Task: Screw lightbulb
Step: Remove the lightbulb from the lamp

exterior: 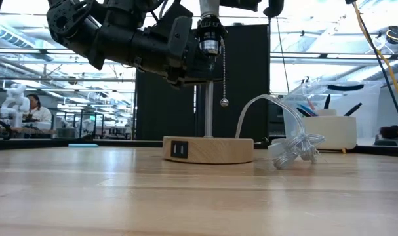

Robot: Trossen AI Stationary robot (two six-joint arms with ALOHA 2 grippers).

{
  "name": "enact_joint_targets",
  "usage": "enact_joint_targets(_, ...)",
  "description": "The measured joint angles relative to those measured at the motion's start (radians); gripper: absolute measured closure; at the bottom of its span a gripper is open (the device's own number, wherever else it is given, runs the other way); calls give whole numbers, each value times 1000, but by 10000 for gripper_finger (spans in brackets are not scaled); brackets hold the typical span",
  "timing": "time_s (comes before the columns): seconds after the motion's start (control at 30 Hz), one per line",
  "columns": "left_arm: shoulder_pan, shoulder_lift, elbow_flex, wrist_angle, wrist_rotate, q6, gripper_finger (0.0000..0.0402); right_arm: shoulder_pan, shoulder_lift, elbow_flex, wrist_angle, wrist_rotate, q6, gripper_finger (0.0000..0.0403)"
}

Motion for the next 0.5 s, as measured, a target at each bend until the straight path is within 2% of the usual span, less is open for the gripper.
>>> enact_joint_targets(0.2,-1,0,0,-5,1,-3,374,-5,0,0,-14,-6,25,200)
enact_joint_targets(0.5,-1,0,3,-7,12,-6,374,-48,-1,2,-45,-78,93,155)
